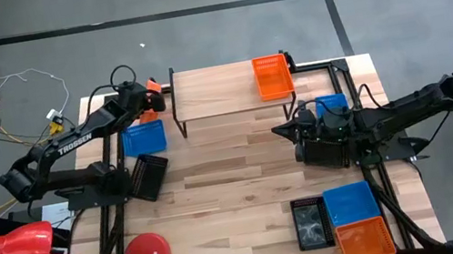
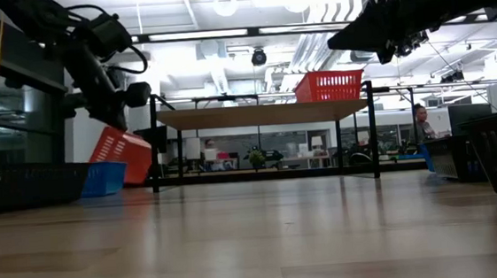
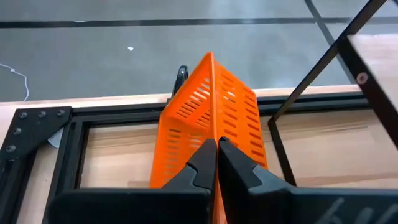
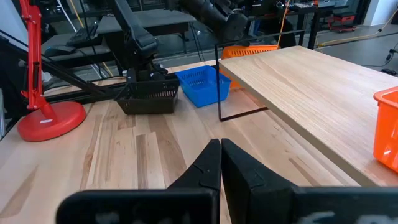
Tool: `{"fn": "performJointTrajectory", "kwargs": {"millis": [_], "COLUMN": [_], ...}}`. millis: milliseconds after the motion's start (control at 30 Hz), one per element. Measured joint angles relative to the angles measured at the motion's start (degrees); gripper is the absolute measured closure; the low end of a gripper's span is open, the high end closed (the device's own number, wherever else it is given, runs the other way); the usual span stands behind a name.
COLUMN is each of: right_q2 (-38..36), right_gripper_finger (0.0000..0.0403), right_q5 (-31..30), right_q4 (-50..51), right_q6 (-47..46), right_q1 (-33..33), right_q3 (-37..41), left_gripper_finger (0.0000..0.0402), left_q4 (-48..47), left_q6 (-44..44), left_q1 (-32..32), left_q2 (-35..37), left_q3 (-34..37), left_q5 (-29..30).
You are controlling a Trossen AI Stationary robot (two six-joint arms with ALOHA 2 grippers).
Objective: Stack baskets on shelf by color
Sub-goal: Stack the top left orange basket on the other orange basket on the shelf
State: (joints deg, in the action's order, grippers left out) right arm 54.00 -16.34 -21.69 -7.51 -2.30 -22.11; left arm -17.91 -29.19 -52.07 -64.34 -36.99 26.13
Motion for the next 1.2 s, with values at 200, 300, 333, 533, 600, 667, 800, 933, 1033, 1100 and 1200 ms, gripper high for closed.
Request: {"fn": "performJointTrajectory", "kwargs": {"millis": [200, 300, 333, 533, 600, 667, 800, 933, 1033, 1100, 1200], "right_q2": [0.00, 0.00, 0.00, 0.00, 0.00, 0.00, 0.00, 0.00, 0.00, 0.00, 0.00], "right_gripper_finger": [0.0402, 0.0402, 0.0402, 0.0402, 0.0402, 0.0402, 0.0402, 0.0402, 0.0402, 0.0402, 0.0402], "right_q5": [-0.01, -0.02, -0.01, -0.02, 0.00, 0.00, 0.25, 0.24, 0.24, 0.24, 0.24], "right_q4": [0.00, 0.00, -0.01, -0.02, -0.02, -0.01, -0.02, -0.02, -0.02, 0.00, -0.02], "right_q6": [0.00, 0.00, 0.00, -0.07, -0.17, -0.17, -0.17, -0.17, -0.17, -0.17, -0.17], "right_q1": [0.00, 0.01, -0.01, 0.01, 0.00, -0.01, -0.01, 0.01, 0.01, -0.01, -0.01], "right_q3": [0.00, 0.00, 0.00, 0.00, 0.00, 0.00, 0.00, 0.00, 0.00, 0.00, 0.00], "left_gripper_finger": [0.0401, 0.0401, 0.0401, 0.0401, 0.0401, 0.0401, 0.0402, 0.0400, 0.0400, 0.0399, 0.0387], "left_q4": [-0.74, -0.75, -0.74, -0.41, -0.25, 0.58, 1.77, 2.41, 2.53, 2.60, 2.53], "left_q6": [-0.05, -0.63, -0.66, -1.53, -2.04, -2.17, -1.98, -0.79, -0.66, -0.68, -0.64], "left_q1": [1.02, 2.25, 2.79, 4.84, 5.31, 5.38, 5.35, 5.33, 5.33, 5.30, 4.74], "left_q2": [-0.03, -0.42, -0.98, -5.53, -7.35, -9.04, -11.57, -12.17, -11.60, -11.09, -10.78], "left_q3": [0.98, 1.59, 1.60, 1.60, 1.68, 1.60, 1.60, 1.60, 1.60, 1.60, 1.60], "left_q5": [0.40, 1.16, 1.46, 1.97, 2.46, 3.10, 3.84, 5.11, 7.09, 8.19, 8.21]}}
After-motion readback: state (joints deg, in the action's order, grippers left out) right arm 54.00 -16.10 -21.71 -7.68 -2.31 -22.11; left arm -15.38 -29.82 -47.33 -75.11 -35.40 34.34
